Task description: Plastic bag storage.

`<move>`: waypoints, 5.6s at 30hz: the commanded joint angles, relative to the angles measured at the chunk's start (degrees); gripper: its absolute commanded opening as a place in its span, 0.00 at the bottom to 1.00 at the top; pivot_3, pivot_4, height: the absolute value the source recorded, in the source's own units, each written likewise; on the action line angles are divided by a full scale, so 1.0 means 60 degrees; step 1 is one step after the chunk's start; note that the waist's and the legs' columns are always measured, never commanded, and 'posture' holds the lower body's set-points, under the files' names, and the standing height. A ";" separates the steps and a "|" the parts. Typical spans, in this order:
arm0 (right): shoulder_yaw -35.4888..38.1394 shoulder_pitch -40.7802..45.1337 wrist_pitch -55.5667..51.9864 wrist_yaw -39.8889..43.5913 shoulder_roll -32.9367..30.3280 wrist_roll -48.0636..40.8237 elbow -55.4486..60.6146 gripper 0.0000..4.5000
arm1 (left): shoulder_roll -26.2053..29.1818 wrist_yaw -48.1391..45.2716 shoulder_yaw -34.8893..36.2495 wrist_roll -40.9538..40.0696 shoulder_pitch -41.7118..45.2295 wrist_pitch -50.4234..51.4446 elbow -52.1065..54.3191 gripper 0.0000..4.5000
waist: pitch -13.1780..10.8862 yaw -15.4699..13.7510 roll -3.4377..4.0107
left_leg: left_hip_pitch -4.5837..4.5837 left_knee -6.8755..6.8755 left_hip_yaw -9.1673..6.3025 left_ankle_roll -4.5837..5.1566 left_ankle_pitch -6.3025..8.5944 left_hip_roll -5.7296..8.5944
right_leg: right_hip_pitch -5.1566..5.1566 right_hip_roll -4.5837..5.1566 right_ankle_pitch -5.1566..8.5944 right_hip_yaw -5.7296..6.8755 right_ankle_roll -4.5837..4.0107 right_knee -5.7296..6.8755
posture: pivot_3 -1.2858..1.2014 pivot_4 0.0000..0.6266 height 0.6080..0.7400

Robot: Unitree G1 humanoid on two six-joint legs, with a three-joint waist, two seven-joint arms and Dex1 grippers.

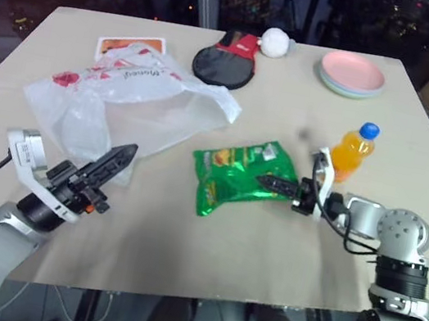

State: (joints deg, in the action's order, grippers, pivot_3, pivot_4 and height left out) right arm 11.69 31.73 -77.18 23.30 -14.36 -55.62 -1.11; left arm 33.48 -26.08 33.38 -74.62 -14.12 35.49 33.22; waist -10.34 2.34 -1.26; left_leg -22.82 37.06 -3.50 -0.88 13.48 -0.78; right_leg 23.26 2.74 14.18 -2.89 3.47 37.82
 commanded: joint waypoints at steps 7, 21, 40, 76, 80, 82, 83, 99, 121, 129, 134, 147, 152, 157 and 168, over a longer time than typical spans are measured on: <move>0.0932 0.0246 -0.0318 -0.0823 0.0353 -0.0542 0.0384 0.01 | 0.0224 0.0064 -0.0051 -0.0479 0.0448 -0.0027 0.0162 0.00 | 0.0000 0.0001 0.0001 | -0.0004 -0.0001 -0.0001 0.0000 0.0000 0.0000 | 0.0003 0.0000 0.0000 0.0002 0.0000 -0.0001 | 0.52 0.24 1.00; 0.2871 0.2416 0.0249 -0.6588 0.3241 -0.5024 -0.1247 0.01 | 0.0128 0.0215 -0.1565 -0.1194 0.0911 0.0209 0.0916 0.00 | -0.0007 0.0017 0.0012 | -0.0019 -0.0041 0.0017 0.0000 0.0000 -0.0011 | 0.0037 -0.0012 -0.0001 -0.0020 -0.0003 0.0002 | 0.52 0.24 1.00; 0.0521 0.4472 0.2465 -0.5164 0.4988 -0.4507 -0.4456 0.01 | -0.1011 -0.0526 -0.4283 -0.0009 0.3145 0.0228 -0.0263 0.00 | -0.0013 0.0086 0.0024 | -0.0020 -0.0057 0.0021 0.0001 -0.0001 -0.0013 | 0.0053 -0.0021 -0.0001 -0.0022 -0.0003 0.0002 | 0.52 0.24 1.00; -0.1673 0.4247 0.2686 -0.1283 0.3833 -0.1458 -0.4888 0.84 | -0.1959 -0.1211 -0.4242 0.0563 0.3651 0.0045 -0.0606 0.00 | -0.0013 0.0205 0.0023 | -0.0035 -0.0073 0.0014 0.0001 -0.0001 -0.0014 | 0.0066 -0.0019 -0.0002 -0.0016 -0.0002 -0.0011 | 0.52 0.24 1.00; -0.1921 0.3925 0.2911 -0.0278 0.3222 -0.0519 -0.4119 0.98 | -0.1903 -0.0839 -0.3622 0.0085 0.3408 -0.0131 -0.0382 0.00 | -0.0013 0.0199 0.0024 | -0.0035 -0.0074 0.0013 0.0001 -0.0001 -0.0014 | 0.0067 -0.0019 -0.0002 -0.0016 -0.0003 -0.0013 | 0.52 0.24 1.00; -0.2294 0.3581 0.3276 0.0182 0.2760 0.0226 -0.3582 0.98 | -0.1813 -0.0441 -0.3035 -0.0400 0.3289 -0.0266 -0.0198 0.00 | -0.0012 0.0172 0.0022 | -0.0036 -0.0074 0.0009 0.0001 -0.0001 -0.0014 | 0.0067 -0.0017 -0.0002 -0.0012 -0.0003 -0.0013 | 0.52 0.24 1.00; -0.2330 0.3453 0.3308 0.0310 0.2620 0.0412 -0.3413 0.98 | -0.1768 -0.0274 -0.2800 -0.0600 0.3223 -0.0314 -0.0109 0.00 | -0.0012 0.0168 0.0022 | -0.0035 -0.0073 0.0008 0.0001 -0.0001 -0.0014 | 0.0066 -0.0015 -0.0002 -0.0010 -0.0003 -0.0013 | 0.52 0.24 1.00; -0.2552 0.2641 0.4734 0.3633 -0.0349 0.2408 -0.1124 0.98 | -0.0591 0.0772 0.0486 -0.2560 0.1539 -0.1013 -0.0276 0.00 | -0.0014 0.0035 0.0023 | -0.0031 -0.0089 0.0015 -0.0001 -0.0001 -0.0011 | 0.0074 -0.0011 -0.0001 -0.0014 -0.0003 -0.0021 | 0.52 0.24 1.00; 0.0448 0.0515 0.6692 0.3646 -0.5313 0.4066 0.1138 0.98 | -0.0101 0.1754 0.0767 -0.3648 0.1957 -0.0909 -0.0949 0.00 | -0.0016 -0.0048 0.0008 | -0.0030 -0.0091 0.0019 -0.0002 -0.0001 0.0000 | 0.0060 0.0003 0.0001 -0.0016 -0.0002 -0.0039 | 0.52 0.24 1.00; 0.0039 -0.0162 0.6738 0.3079 -0.4729 0.4436 0.0614 0.98 | -0.0275 0.1743 0.0517 -0.3425 0.1977 -0.0920 -0.0791 0.00 | -0.0016 -0.0043 0.0009 | -0.0024 -0.0089 0.0026 -0.0002 -0.0001 0.0000 | 0.0058 0.0003 0.0000 -0.0025 -0.0002 -0.0031 | 0.52 0.24 1.00; -0.0319 -0.0337 0.6916 0.2967 -0.4075 0.4751 -0.0098 0.98 | -0.0351 0.1750 0.0364 -0.3338 0.1944 -0.0950 -0.0658 0.00 | -0.0016 -0.0036 0.0009 | -0.0022 -0.0087 0.0026 -0.0002 -0.0002 0.0001 | 0.0057 0.0002 -0.0001 -0.0026 -0.0002 -0.0027 | 0.52 0.24 1.00; -0.0175 -0.0398 0.6934 0.3005 -0.3496 0.4466 -0.0056 0.61 | -0.0355 0.1745 0.0383 -0.3324 0.1855 -0.0890 -0.0582 0.00 | -0.0016 -0.0054 0.0009 | -0.0021 -0.0085 0.0024 -0.0003 -0.0002 0.0002 | 0.0056 0.0003 -0.0001 -0.0025 -0.0002 -0.0023 | 0.52 0.24 1.00; -0.0121 -0.0031 0.6142 0.3059 -0.3063 0.3553 0.0867 0.57 | -0.0362 0.1731 0.0213 -0.3326 0.1944 -0.0833 -0.0575 0.00 | -0.0016 -0.0015 0.0010 | -0.0020 -0.0085 0.0023 -0.0003 -0.0002 0.0001 | 0.0056 0.0001 -0.0001 -0.0025 -0.0002 -0.0019 | 0.52 0.24 1.00; -0.0116 0.1179 0.4879 0.2440 -0.1713 0.1763 0.2101 0.57 | -0.0407 0.1736 -0.0144 -0.3331 0.2201 -0.0820 -0.0573 0.00 | -0.0024 0.0006 0.0022 | -0.0019 -0.0084 0.0023 -0.0002 -0.0002 0.0000 | 0.0061 -0.0001 -0.0001 -0.0028 -0.0002 -0.0006 | 0.52 0.24 1.00; -0.2717 0.3152 0.6699 0.1764 0.3495 0.2422 0.0141 0.57 | -0.0464 0.1833 -0.0353 -0.3499 0.2512 -0.0972 -0.0279 0.00 | 0.0006 -0.0098 -0.0023 | -0.0022 -0.0088 -0.0004 -0.0004 -0.0002 -0.0008 | 0.0059 -0.0002 0.0004 0.0009 -0.0016 -0.0010 | 0.52 0.24 1.00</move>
State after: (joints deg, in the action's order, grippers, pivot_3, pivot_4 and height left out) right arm -3.90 50.39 -40.76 32.13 6.32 -42.95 0.50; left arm 30.39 -14.83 30.14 -94.74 0.86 30.45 28.77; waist -10.30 1.75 -1.40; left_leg -22.98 36.55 -3.54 -0.91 13.46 -0.72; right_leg 23.60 2.82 14.19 -2.82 3.39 37.76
